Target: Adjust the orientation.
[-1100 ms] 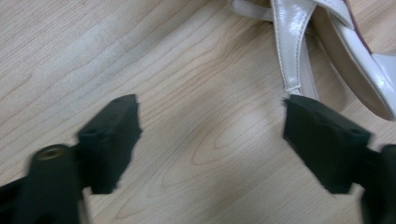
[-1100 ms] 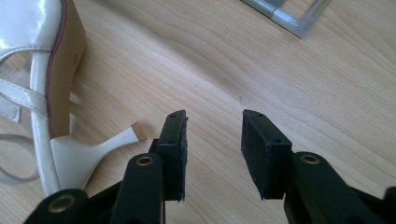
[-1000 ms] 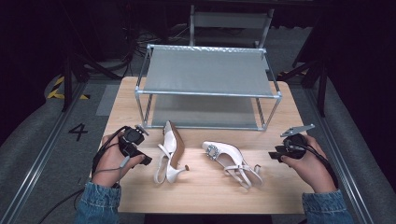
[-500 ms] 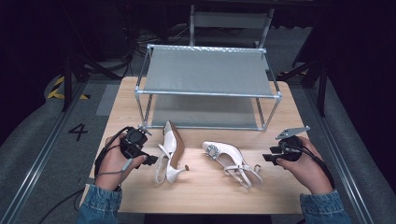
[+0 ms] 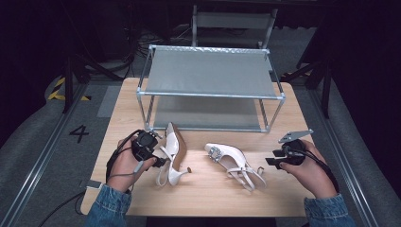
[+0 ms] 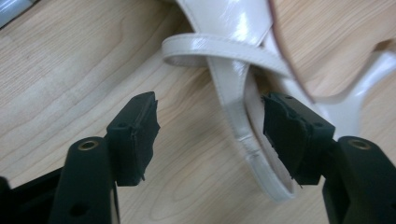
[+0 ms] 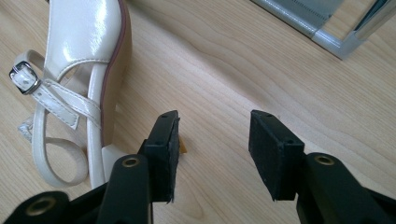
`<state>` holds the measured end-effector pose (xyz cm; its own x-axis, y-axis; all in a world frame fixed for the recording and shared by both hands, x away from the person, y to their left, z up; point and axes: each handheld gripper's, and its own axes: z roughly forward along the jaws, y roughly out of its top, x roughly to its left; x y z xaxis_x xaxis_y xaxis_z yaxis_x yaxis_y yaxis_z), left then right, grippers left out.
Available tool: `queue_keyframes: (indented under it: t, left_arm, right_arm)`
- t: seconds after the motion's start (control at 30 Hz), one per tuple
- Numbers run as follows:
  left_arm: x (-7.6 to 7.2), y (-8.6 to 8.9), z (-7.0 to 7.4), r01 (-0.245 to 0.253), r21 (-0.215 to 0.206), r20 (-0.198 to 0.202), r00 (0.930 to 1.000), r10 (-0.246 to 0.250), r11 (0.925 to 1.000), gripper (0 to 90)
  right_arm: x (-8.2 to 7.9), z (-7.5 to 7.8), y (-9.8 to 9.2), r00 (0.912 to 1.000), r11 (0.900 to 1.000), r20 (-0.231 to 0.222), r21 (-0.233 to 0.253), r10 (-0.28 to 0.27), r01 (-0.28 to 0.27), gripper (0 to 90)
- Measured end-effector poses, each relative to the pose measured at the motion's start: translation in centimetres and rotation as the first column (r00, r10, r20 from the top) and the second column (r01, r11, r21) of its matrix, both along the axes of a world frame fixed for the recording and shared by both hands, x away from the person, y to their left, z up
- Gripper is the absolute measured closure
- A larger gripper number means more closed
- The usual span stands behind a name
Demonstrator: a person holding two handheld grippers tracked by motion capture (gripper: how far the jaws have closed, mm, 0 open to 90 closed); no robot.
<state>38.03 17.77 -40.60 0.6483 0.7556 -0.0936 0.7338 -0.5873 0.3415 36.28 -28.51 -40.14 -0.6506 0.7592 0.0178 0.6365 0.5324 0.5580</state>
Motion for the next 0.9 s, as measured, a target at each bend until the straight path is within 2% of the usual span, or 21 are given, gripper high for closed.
queue_keyframes:
  t: [0.23,0.3,0.47,0.5,0.6,0.67,0.9]
  left_arm:
    - [0.5,-0.3,-1.2,0.030,-0.019,-0.051,0.9982,-0.031,0.9994,42.5]
    - [0.6,-0.5,-1.7,0.047,0.007,-0.054,0.9975,-0.047,0.9989,43.9]
    - [0.8,-0.9,-2.2,0.100,-0.003,-0.078,0.9919,-0.100,0.9950,58.8]
    - [0.8,-0.9,-2.2,0.106,-0.015,-0.084,0.9908,-0.106,0.9943,65.5]
    - [0.7,-0.7,-1.6,0.094,-0.006,-0.059,0.9938,-0.095,0.9955,78.3]
    - [0.6,-0.5,-1.1,0.087,-0.021,-0.044,0.9952,-0.087,0.9960,79.5]
    - [0.1,-0.6,0.6,0.084,0.034,0.060,0.9945,-0.086,0.9959,80.8]
  right_arm:
    - [-0.1,-0.2,-0.2,0.9999,1.000,-0.010,0.001,-0.005,0.005,53.9]
    - [-0.1,-0.3,-0.2,0.9999,1.000,-0.011,0.001,-0.005,0.005,53.9]
    - [-0.1,-0.5,-0.2,0.9998,1.000,-0.020,-0.003,-0.008,0.008,54.2]
    - [-0.1,-0.5,-0.3,0.9999,1.000,-0.016,-0.004,-0.006,0.006,54.2]
    - [-0.1,-0.7,-0.3,0.9996,1.000,-0.026,-0.005,-0.009,0.008,54.2]
    - [-0.1,-0.8,-0.4,0.9995,1.000,-0.029,-0.007,-0.012,0.012,54.2]
    - [0.0,-1.2,-0.4,0.9990,1.000,-0.043,-0.008,-0.010,0.010,54.2]
